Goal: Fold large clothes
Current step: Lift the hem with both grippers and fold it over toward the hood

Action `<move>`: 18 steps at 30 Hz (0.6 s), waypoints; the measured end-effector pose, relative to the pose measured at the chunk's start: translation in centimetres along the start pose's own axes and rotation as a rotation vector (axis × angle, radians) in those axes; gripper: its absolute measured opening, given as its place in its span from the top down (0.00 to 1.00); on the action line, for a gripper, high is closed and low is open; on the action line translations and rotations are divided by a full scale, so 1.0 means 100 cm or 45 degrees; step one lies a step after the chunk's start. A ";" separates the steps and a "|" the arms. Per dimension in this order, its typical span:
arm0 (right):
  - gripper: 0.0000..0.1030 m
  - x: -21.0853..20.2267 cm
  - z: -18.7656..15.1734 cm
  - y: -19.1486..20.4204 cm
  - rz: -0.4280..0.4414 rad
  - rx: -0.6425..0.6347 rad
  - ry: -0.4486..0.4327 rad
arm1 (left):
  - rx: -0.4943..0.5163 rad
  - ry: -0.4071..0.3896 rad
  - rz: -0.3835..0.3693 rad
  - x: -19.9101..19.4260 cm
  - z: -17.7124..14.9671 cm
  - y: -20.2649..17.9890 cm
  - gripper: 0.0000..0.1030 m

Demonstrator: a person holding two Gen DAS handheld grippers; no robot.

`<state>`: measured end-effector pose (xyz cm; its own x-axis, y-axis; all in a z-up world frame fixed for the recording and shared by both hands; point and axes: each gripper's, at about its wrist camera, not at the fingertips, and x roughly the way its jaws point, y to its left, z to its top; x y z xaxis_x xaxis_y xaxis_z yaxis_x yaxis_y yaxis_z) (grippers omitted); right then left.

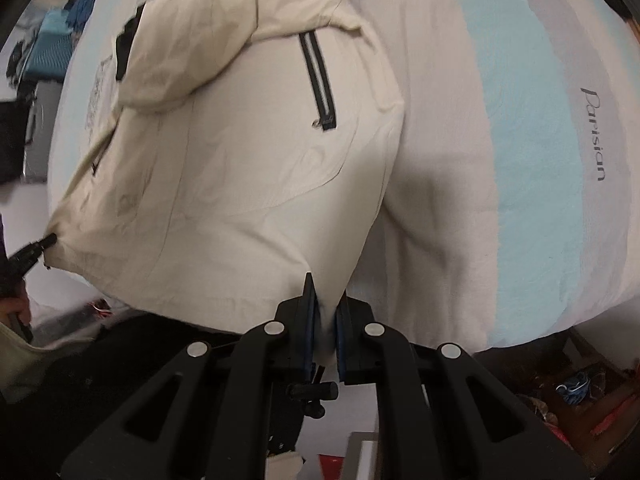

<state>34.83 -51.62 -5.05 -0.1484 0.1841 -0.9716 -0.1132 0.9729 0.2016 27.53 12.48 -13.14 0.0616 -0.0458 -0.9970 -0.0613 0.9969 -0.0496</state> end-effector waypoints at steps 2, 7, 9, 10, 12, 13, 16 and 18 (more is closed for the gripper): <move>0.93 -0.012 0.008 -0.002 0.017 0.009 -0.016 | -0.003 -0.017 0.010 -0.009 0.012 0.005 0.97; 0.93 -0.037 0.032 0.001 0.068 -0.010 -0.079 | -0.027 -0.085 0.013 -0.025 0.045 0.018 0.97; 0.93 -0.042 0.042 0.003 0.069 -0.034 -0.104 | -0.051 -0.099 0.000 -0.029 0.059 0.024 0.97; 0.93 -0.044 0.044 0.004 0.066 -0.042 -0.112 | -0.053 -0.111 0.000 -0.031 0.066 0.026 0.97; 0.93 -0.048 0.052 0.004 0.058 -0.051 -0.136 | -0.028 -0.139 0.018 -0.035 0.077 0.023 0.97; 0.93 -0.049 0.054 0.002 0.059 -0.050 -0.146 | -0.017 -0.147 0.025 -0.037 0.082 0.022 0.97; 0.93 -0.054 0.066 0.000 0.067 -0.050 -0.183 | -0.004 -0.163 0.033 -0.041 0.096 0.020 0.97; 0.93 -0.059 0.075 0.000 0.062 -0.066 -0.207 | 0.006 -0.179 0.037 -0.044 0.106 0.020 0.97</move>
<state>43.08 -51.66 -0.28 0.0059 0.2548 -0.9670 -0.1605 0.9547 0.2506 37.73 15.36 -8.26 0.1985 -0.0076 -0.9801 -0.0603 0.9980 -0.0200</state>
